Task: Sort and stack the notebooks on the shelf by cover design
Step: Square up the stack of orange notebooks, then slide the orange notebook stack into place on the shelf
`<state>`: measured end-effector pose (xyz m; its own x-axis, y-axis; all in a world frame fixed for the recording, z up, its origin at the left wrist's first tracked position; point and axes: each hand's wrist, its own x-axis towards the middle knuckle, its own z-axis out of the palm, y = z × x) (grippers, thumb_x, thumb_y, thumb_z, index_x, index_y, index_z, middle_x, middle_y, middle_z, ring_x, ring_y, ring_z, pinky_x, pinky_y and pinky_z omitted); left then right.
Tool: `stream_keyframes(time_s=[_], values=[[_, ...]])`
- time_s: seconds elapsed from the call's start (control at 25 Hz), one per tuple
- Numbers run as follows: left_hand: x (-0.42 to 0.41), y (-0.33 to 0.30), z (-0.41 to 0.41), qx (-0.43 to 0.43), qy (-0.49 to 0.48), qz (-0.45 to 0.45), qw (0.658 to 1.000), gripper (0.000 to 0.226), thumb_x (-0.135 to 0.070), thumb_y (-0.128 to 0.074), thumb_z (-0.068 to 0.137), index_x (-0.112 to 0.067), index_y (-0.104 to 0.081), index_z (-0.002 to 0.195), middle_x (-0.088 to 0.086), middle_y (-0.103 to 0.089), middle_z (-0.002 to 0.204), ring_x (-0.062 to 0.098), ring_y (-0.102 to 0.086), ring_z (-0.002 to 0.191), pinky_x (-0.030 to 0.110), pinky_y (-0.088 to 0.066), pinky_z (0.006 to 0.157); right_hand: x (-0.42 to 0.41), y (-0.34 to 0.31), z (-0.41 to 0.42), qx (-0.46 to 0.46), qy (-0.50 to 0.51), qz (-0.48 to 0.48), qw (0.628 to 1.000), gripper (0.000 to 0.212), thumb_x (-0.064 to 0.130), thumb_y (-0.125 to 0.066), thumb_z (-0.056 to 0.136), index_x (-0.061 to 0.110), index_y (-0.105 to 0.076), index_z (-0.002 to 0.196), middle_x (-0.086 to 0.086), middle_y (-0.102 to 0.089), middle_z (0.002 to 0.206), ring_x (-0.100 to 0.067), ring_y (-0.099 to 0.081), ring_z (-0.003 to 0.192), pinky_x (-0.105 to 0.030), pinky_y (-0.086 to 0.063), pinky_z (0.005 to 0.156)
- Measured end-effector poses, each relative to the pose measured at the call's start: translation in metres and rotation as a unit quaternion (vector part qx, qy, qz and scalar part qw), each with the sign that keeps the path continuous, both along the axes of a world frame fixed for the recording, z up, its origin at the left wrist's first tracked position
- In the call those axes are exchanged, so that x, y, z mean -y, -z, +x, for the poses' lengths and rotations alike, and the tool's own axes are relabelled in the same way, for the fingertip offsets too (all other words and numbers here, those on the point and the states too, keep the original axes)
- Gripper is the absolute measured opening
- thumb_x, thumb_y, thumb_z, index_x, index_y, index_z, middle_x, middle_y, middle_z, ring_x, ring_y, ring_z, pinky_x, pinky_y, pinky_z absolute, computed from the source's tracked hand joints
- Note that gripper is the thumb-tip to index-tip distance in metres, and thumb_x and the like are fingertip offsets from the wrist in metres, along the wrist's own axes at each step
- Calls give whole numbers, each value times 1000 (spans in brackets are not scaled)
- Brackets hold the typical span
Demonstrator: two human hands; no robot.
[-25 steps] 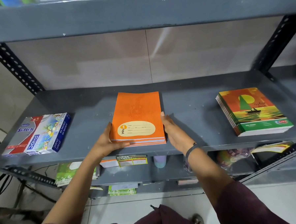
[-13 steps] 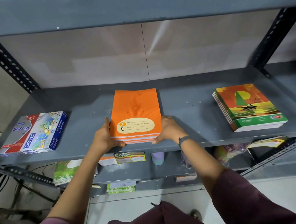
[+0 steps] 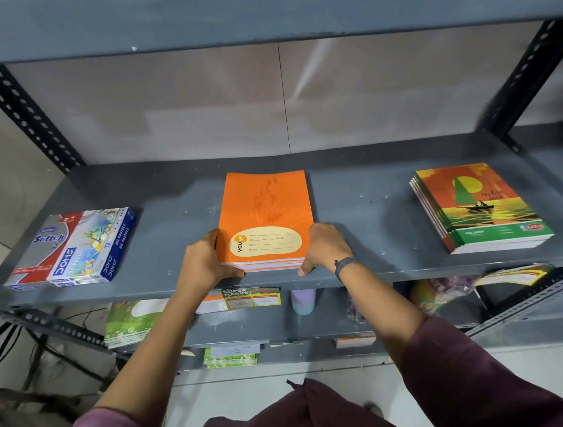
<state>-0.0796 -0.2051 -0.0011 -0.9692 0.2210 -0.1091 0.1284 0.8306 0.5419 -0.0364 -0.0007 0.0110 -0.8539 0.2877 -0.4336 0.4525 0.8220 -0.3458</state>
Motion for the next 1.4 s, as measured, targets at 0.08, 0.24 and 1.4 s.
stream_keyframes(time_s=[0.08,0.24,1.4], values=[[-1,1,1,1,-18,1,1000,69,-23,-87,54,-9,-52,112,14,-66,114,33,-62,98,41,-51,84,0,-1,1,0,6,1,1000,63,21,-88,62,1,-57,113,-13,-61,122,-28,-60,112,-30,-48,77],[0,6,2,17,-33,34,999,70,-22,-86,56,-10,-51,115,13,-65,116,34,-61,102,43,-51,86,3,-2,3,2,20,-5,1000,58,19,-88,64,2,-58,111,-13,-62,121,-28,-62,109,-29,-46,72],[-39,23,1,77,21,174,981,75,1,-84,51,-7,-56,119,14,-67,118,28,-64,104,33,-49,88,-59,5,23,-14,55,-42,998,62,14,-86,65,0,-59,119,-15,-58,129,-30,-56,119,-39,-49,101]])
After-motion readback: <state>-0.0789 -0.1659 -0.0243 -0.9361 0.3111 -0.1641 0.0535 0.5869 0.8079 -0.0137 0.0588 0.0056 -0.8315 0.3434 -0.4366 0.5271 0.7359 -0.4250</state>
